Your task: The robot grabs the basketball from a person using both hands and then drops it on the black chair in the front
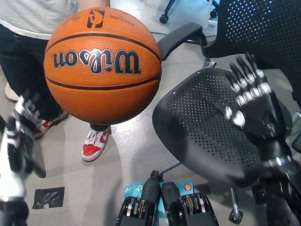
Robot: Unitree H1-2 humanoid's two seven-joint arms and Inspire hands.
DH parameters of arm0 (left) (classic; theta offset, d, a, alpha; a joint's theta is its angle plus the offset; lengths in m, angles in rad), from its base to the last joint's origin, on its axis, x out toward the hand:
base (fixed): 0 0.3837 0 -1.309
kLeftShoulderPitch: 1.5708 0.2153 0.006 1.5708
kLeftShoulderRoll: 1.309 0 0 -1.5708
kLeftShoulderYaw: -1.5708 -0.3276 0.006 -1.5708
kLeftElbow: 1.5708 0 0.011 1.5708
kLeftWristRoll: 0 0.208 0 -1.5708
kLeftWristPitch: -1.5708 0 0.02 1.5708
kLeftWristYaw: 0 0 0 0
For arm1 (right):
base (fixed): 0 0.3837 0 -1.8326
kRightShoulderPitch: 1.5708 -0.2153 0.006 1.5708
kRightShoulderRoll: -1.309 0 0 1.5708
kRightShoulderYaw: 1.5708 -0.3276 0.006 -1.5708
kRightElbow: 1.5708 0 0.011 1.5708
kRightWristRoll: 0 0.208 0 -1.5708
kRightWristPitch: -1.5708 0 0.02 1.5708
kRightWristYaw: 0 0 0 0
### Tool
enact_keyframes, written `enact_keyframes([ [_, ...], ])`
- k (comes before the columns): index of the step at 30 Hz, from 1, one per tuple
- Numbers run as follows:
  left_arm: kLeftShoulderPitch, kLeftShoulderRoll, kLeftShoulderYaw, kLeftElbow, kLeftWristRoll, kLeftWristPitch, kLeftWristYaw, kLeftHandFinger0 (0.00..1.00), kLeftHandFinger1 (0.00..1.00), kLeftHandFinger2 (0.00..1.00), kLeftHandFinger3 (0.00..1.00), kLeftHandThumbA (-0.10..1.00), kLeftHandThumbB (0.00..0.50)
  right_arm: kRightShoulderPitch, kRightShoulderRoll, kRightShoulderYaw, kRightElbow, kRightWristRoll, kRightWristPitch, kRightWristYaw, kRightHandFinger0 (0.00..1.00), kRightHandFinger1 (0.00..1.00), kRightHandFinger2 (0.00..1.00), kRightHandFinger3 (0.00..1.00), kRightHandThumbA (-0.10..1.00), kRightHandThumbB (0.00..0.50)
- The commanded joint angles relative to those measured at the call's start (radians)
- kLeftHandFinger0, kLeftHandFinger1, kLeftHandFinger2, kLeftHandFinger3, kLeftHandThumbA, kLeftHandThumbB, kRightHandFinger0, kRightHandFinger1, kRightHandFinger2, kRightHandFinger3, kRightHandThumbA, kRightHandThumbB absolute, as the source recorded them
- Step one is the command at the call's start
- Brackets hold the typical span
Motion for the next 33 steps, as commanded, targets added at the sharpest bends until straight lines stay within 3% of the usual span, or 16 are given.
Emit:
enact_keyframes([
  [1,-0.044,0.026,0.020,-0.049,-0.030,0.077,0.021,1.00,1.00,1.00,1.00,1.00,0.145,-0.065,0.018,0.000,0.011,0.064,0.077,0.025,1.00,1.00,1.00,1.00,1.00,0.440],
  [11,-0.129,0.042,0.048,-0.065,-0.013,0.121,0.035,1.00,1.00,1.00,1.00,1.00,0.153,-0.224,0.058,-0.012,0.207,0.041,0.044,0.066,1.00,1.00,1.00,1.00,1.00,0.447],
  [13,-0.142,0.039,0.046,-0.079,-0.027,0.129,0.032,1.00,1.00,1.00,1.00,1.00,0.119,-0.256,0.064,-0.007,0.250,0.012,0.031,0.062,1.00,1.00,1.00,1.00,1.00,0.449],
  [20,-0.171,0.032,0.029,-0.090,-0.016,0.148,0.035,1.00,1.00,1.00,1.00,1.00,0.124,-0.284,0.094,-0.004,0.297,-0.012,0.011,0.075,1.00,1.00,1.00,1.00,1.00,0.438],
  [22,-0.171,0.030,0.023,-0.098,-0.010,0.154,0.035,1.00,1.00,1.00,1.00,1.00,0.107,-0.285,0.101,0.000,0.295,-0.018,0.019,0.076,1.00,1.00,1.00,1.00,1.00,0.461],
  [25,-0.171,0.029,0.018,-0.099,-0.014,0.157,0.031,1.00,1.00,1.00,1.00,1.00,0.119,-0.283,0.108,0.002,0.290,-0.022,0.030,0.075,1.00,1.00,1.00,1.00,1.00,0.499],
  [28,-0.173,0.027,0.011,-0.090,-0.009,0.151,0.028,1.00,1.00,1.00,1.00,1.00,0.103,-0.278,0.116,0.004,0.278,-0.018,0.043,0.076,1.00,1.00,1.00,1.00,1.00,0.500],
  [33,-0.168,0.023,0.002,-0.090,0.001,0.150,0.032,1.00,1.00,1.00,1.00,1.00,0.128,-0.269,0.132,0.007,0.266,-0.001,0.055,0.093,1.00,1.00,1.00,1.00,1.00,0.500],
])
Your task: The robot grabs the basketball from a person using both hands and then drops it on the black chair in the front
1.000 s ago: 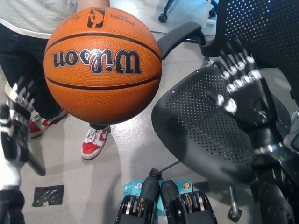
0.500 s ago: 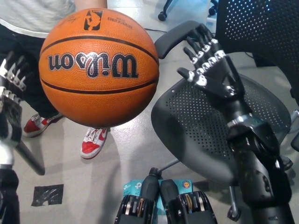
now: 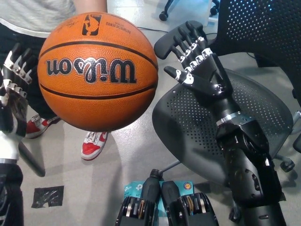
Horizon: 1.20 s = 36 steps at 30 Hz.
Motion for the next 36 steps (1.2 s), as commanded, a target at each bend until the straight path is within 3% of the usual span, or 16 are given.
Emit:
enact_keyframes([
  [1,-0.024,0.006,-0.010,-0.031,0.016,-0.006,0.008,1.00,1.00,1.00,1.00,1.00,0.121,-0.031,0.026,0.008,-0.036,0.013,0.001,0.041,1.00,1.00,1.00,1.00,1.00,0.500],
  [21,-0.011,-0.009,-0.033,-0.017,0.014,-0.016,0.005,1.00,1.00,1.00,1.00,1.00,0.130,-0.022,0.079,0.007,-0.018,0.053,0.027,0.084,1.00,1.00,1.00,1.00,1.00,0.474],
  [26,-0.011,-0.018,-0.050,-0.018,0.027,-0.027,-0.002,1.00,1.00,1.00,1.00,1.00,0.094,-0.016,0.097,0.019,0.020,0.046,0.032,0.097,1.00,1.00,1.00,1.00,1.00,0.486],
  [30,-0.010,-0.022,-0.060,-0.021,0.048,-0.019,0.005,1.00,1.00,1.00,1.00,1.00,0.121,-0.013,0.098,0.036,0.036,0.012,0.021,0.092,1.00,1.00,1.00,1.00,1.00,0.484],
  [31,-0.012,-0.026,-0.069,-0.022,0.052,-0.021,0.001,1.00,1.00,1.00,1.00,1.00,0.111,-0.012,0.098,0.052,0.063,-0.030,-0.007,0.084,1.00,1.00,1.00,1.00,1.00,0.452],
  [33,-0.015,-0.030,-0.082,-0.023,0.058,-0.024,-0.004,1.00,1.00,1.00,1.00,1.00,0.111,-0.012,0.098,0.079,0.106,-0.094,-0.051,0.071,1.00,1.00,1.00,1.00,1.00,0.439],
  [34,-0.015,-0.036,-0.089,-0.013,0.062,-0.037,-0.004,1.00,1.00,1.00,1.00,1.00,0.070,-0.010,0.100,0.090,0.124,-0.115,-0.062,0.062,1.00,1.00,1.00,1.00,1.00,0.419],
  [36,-0.015,-0.046,-0.099,0.003,0.069,-0.059,-0.004,1.00,1.00,1.00,1.00,1.00,0.051,-0.007,0.105,0.105,0.151,-0.147,-0.079,0.049,1.00,1.00,1.00,1.00,1.00,0.411],
])
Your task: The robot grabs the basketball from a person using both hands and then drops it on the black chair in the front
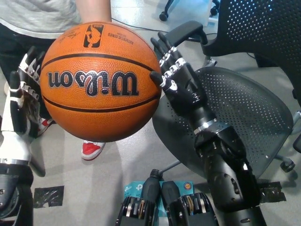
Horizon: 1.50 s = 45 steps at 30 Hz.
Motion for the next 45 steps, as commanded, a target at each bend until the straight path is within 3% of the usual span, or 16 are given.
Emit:
enact_keyframes([
  [1,-0.019,-0.019,-0.043,-0.005,0.021,-0.050,-0.017,1.00,1.00,1.00,1.00,1.00,0.051,-0.012,0.032,0.049,0.034,-0.106,-0.052,-0.004,1.00,1.00,1.00,1.00,1.00,0.410],
  [2,-0.019,-0.019,-0.043,-0.005,0.022,-0.051,-0.016,1.00,1.00,1.00,1.00,1.00,0.050,-0.012,0.032,0.048,0.036,-0.107,-0.055,-0.004,1.00,1.00,1.00,1.00,1.00,0.409],
  [3,-0.015,-0.023,-0.118,0.019,0.185,0.003,0.015,1.00,1.00,1.00,1.00,1.00,0.098,-0.006,0.067,0.089,0.132,-0.223,-0.158,-0.067,1.00,1.00,1.00,1.00,1.00,0.422],
  [6,-0.008,-0.045,-0.140,0.023,0.196,0.020,0.032,1.00,1.00,1.00,1.00,1.00,0.118,-0.007,0.095,0.102,0.180,-0.259,-0.216,-0.096,1.00,1.00,1.00,1.00,1.00,0.401],
  [7,-0.006,-0.063,-0.150,0.025,0.190,0.045,0.036,1.00,1.00,1.00,1.00,1.00,0.134,-0.011,0.111,0.106,0.213,-0.280,-0.255,-0.115,1.00,1.00,1.00,1.00,1.00,0.321],
  [8,-0.003,-0.079,-0.171,0.030,0.198,0.075,0.037,1.00,1.00,1.00,1.00,1.00,0.137,-0.014,0.139,0.105,0.253,-0.296,-0.296,-0.142,1.00,1.00,1.00,1.00,1.00,0.317],
  [11,-0.004,-0.093,-0.207,0.070,0.218,0.076,0.037,1.00,1.00,1.00,1.00,1.00,0.143,0.003,0.177,0.127,0.230,-0.317,-0.295,-0.153,1.00,1.00,1.00,1.00,1.00,0.311],
  [16,-0.005,-0.094,-0.227,0.086,0.205,0.057,0.045,1.00,1.00,1.00,1.00,1.00,0.129,-0.003,0.187,0.134,0.249,-0.314,-0.351,-0.131,1.00,1.00,1.00,1.00,1.00,0.285],
  [17,-0.025,-0.103,-0.265,0.134,0.254,-0.020,0.053,1.00,1.00,1.00,1.00,1.00,0.079,-0.023,0.199,0.155,0.264,-0.392,-0.394,-0.190,1.00,1.00,1.00,1.00,1.00,0.246],
  [21,-0.023,-0.111,-0.271,0.138,0.227,-0.032,0.057,1.00,1.00,1.00,1.00,1.00,0.055,-0.021,0.203,0.165,0.261,-0.421,-0.395,-0.229,1.00,1.00,1.00,1.00,1.00,0.219],
  [23,-0.047,-0.119,-0.282,0.133,0.207,-0.010,0.047,1.00,1.00,1.00,1.00,1.00,0.013,-0.024,0.201,0.163,0.233,-0.426,-0.362,-0.254,1.00,1.00,1.00,1.00,1.00,0.208],
  [28,-0.075,-0.114,-0.304,0.112,0.230,0.035,0.056,1.00,1.00,1.00,1.00,1.00,0.039,-0.026,0.192,0.163,0.193,-0.413,-0.338,-0.271,1.00,1.00,1.00,1.00,1.00,0.189],
  [38,-0.216,-0.119,-0.329,0.097,0.245,0.098,0.070,1.00,1.00,1.00,1.00,1.00,0.114,-0.087,0.128,0.155,0.012,-0.389,-0.222,-0.304,1.00,1.00,1.00,1.00,1.00,0.279],
  [40,-0.238,-0.119,-0.336,0.097,0.252,0.097,0.074,1.00,1.00,1.00,1.00,1.00,0.117,-0.100,0.118,0.151,-0.011,-0.373,-0.202,-0.305,1.00,1.00,1.00,1.00,1.00,0.280],
  [43,-0.299,-0.127,-0.353,0.095,0.274,0.116,0.082,1.00,1.00,1.00,1.00,1.00,0.115,-0.136,0.093,0.132,-0.051,-0.369,-0.199,-0.323,1.00,1.00,1.00,1.00,1.00,0.226],
  [45,-0.345,-0.131,-0.369,0.092,0.299,0.146,0.086,1.00,1.00,1.00,1.00,1.00,0.126,-0.162,0.072,0.120,-0.080,-0.362,-0.174,-0.331,1.00,1.00,1.00,1.00,1.00,0.255],
])
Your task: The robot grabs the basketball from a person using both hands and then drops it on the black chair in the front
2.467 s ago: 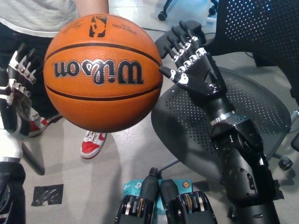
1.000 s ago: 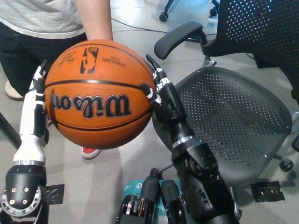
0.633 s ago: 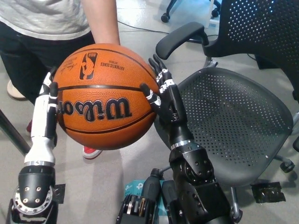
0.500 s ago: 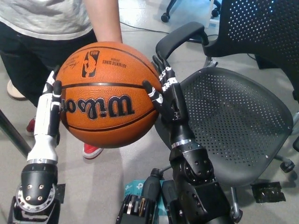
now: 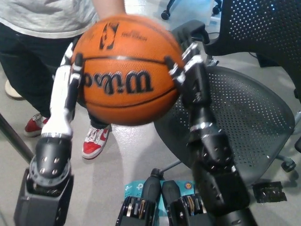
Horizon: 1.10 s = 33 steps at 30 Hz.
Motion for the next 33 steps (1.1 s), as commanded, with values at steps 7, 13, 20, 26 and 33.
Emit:
enact_keyframes([
  [7,-0.293,-0.131,-0.144,0.048,0.034,0.011,-0.109,1.00,1.00,1.00,1.00,1.00,0.133,-0.187,0.011,0.013,-0.157,-0.006,0.166,0.028,1.00,1.00,1.00,1.00,1.00,0.256],
  [13,-0.397,-0.178,-0.161,0.182,0.033,-0.001,-0.116,1.00,1.00,1.00,1.00,1.00,0.139,-0.209,-0.043,-0.050,-0.192,0.012,0.221,-0.011,1.00,1.00,1.00,1.00,1.00,0.250],
  [20,-0.547,-0.261,-0.172,0.433,0.039,-0.029,-0.098,1.00,1.00,1.00,1.00,1.00,0.146,-0.243,-0.147,-0.134,-0.147,0.094,0.244,0.035,1.00,1.00,1.00,1.00,1.00,0.220],
  [26,-0.642,-0.326,-0.160,0.678,0.037,-0.144,-0.085,1.00,1.00,1.00,1.00,1.00,0.116,-0.237,-0.211,-0.179,-0.128,0.124,0.284,0.029,1.00,1.00,1.00,1.00,1.00,0.218],
  [33,-0.771,-0.395,-0.127,0.970,0.014,-0.260,-0.084,1.00,1.00,1.00,1.00,1.00,0.150,-0.230,-0.261,-0.242,-0.071,0.144,0.277,0.016,1.00,1.00,1.00,1.00,1.00,0.205],
])
